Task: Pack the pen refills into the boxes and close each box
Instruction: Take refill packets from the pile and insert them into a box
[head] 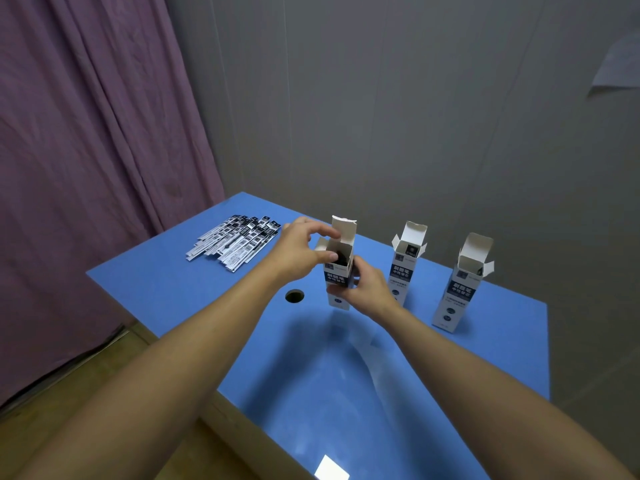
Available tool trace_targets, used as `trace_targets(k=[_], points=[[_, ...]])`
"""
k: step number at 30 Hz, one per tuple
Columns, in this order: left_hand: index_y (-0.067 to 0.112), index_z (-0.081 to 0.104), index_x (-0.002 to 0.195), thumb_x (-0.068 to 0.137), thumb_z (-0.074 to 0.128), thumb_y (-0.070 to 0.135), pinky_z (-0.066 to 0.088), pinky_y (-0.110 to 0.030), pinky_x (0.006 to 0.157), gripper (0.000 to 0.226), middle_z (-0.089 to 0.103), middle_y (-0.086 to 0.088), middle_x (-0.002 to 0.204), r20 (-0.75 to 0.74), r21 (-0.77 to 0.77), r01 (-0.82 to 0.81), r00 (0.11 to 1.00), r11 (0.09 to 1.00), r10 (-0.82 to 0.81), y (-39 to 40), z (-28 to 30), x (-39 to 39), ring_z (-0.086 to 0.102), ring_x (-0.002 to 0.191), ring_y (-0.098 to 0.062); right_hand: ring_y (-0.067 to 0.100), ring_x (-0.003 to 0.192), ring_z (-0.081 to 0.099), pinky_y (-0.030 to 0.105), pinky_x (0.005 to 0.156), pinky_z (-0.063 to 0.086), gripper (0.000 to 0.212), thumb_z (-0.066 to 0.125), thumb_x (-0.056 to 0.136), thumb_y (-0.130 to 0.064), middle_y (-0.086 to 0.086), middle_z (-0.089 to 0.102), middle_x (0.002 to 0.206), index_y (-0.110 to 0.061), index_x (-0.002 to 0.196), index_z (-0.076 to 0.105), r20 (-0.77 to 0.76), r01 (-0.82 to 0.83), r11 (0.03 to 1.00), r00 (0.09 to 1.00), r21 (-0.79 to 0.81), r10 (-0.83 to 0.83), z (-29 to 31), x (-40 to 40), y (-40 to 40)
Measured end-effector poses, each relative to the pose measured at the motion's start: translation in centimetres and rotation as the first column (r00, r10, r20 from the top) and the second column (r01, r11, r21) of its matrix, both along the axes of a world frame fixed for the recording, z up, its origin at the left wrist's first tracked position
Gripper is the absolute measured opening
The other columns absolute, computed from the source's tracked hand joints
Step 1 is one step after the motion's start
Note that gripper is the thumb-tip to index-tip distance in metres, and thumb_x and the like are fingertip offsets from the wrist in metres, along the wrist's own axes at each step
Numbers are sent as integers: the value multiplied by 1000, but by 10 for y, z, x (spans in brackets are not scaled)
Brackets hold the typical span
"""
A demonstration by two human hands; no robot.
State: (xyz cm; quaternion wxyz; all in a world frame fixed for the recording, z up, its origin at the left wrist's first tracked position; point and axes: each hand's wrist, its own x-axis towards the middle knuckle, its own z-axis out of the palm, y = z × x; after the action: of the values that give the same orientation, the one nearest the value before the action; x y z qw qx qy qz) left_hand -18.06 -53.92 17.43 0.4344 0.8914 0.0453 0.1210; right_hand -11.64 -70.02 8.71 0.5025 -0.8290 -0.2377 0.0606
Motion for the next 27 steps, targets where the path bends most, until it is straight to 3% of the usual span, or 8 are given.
trace_targets(k=[6,10,13,20,24,27], points=[[34,71,109,87,75,16,40,-28,88,28,51,9,122,5,-78,-12,1000,997,12,4,-8,2,49,108,-9,10,94,64,27,82,54,48,85,73,-19,-7,68,102,-20,115,62,-27,-5,1000,1000,-8,5,-6,2,-1],[36,71,106,90,72,17,41,-27,82,25,58,10,115,18,-126,-86,996,988,89,17,-27,0,48,99,-2,4,86,61,16,69,46,44,86,73,-20,-13,64,95,-20,110,61,-93,19,999,995,-32,-21,-18,5,-4],[35,71,104,91,70,16,42,-27,75,23,61,9,111,-16,-151,-160,987,976,159,30,-45,-5,49,95,-6,3,82,60,12,64,42,46,87,72,-22,-13,65,94,-20,110,62,-130,20,997,991,-71,-29,-34,6,-10],[32,71,105,91,70,17,43,-30,76,21,63,8,103,-88,-188,-282,959,941,270,54,-76,-19,47,79,-8,15,98,62,25,79,50,52,87,72,-27,-6,67,109,-20,117,61,-168,-2,995,986,-96,-14,-49,11,-20],[29,70,109,91,70,18,44,-30,74,21,62,5,107,-139,-145,-316,945,938,296,55,-85,-28,47,79,-11,17,100,58,30,79,48,59,87,71,-34,-2,61,110,-14,116,54,-166,-35,944,986,-328,-21,-52,13,-24],[25,68,114,92,70,19,44,-31,77,23,62,4,109,-175,-74,-345,928,936,328,56,-90,-37,50,85,-14,17,83,53,29,66,44,49,83,74,-42,-1,51,90,-13,95,49,-159,-45,797,985,-602,-65,-46,8,-34]])
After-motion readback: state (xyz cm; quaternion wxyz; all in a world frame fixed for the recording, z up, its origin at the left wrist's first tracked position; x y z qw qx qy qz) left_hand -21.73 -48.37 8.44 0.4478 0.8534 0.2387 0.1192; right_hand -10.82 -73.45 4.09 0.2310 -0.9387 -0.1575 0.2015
